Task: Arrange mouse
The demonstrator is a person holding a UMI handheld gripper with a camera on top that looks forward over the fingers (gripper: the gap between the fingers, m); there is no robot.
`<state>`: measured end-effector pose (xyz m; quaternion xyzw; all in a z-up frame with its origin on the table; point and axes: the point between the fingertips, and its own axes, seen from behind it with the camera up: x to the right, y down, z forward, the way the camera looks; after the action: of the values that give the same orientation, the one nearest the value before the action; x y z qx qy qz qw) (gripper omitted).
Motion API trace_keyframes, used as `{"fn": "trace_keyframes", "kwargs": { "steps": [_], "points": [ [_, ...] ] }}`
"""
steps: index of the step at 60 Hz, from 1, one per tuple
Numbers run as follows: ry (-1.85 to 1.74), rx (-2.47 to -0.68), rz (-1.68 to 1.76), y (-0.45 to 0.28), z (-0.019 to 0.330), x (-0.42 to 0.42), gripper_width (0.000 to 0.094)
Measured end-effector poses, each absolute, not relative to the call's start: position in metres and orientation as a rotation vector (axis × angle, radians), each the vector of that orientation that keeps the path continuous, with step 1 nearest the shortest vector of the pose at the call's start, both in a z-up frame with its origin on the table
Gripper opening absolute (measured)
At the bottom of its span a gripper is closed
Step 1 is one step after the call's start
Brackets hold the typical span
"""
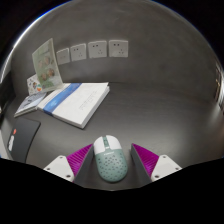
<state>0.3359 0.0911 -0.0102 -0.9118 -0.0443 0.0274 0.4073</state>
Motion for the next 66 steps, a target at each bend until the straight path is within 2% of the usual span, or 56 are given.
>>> {"fn": "trace_keyframes", "kwargs": {
  "steps": [2, 7, 15, 16, 17, 18, 23, 28, 35, 42, 47, 52, 60, 66],
  "points": [
    [-0.092, -2.294, 0.065, 0.096, -0.010, 0.339, 0.0801],
    [-0.035, -2.276, 0.047, 0.103, -0.010, 0.347, 0.0546],
    [0.022, -2.243, 0.056, 0.102, -0.009, 0.349, 0.0481],
    [0.026, -2.239, 0.056, 0.102, -0.008, 0.349, 0.0505],
    [0.026, -2.235, 0.054, 0.102, -0.008, 0.349, 0.0496],
    [0.021, -2.234, 0.052, 0.101, -0.008, 0.349, 0.0443],
    [0.019, -2.239, 0.044, 0.097, -0.001, 0.351, 0.0427],
    [0.105, -2.160, 0.021, 0.092, 0.033, 0.358, 0.0427],
    [0.159, -2.048, -0.025, 0.075, 0.104, 0.334, 0.0427],
    [0.120, -1.955, -0.027, 0.062, 0.167, 0.247, 0.0427],
    [0.069, -1.915, 0.037, 0.056, 0.189, 0.152, 0.0426],
    [0.004, -1.945, 0.075, 0.048, 0.171, 0.057, 0.0423],
    [-0.067, -2.087, 0.036, 0.039, 0.091, -0.043, 0.0425],
    [-0.061, -2.180, 0.021, 0.036, 0.037, -0.078, 0.0425]
  ]
}}
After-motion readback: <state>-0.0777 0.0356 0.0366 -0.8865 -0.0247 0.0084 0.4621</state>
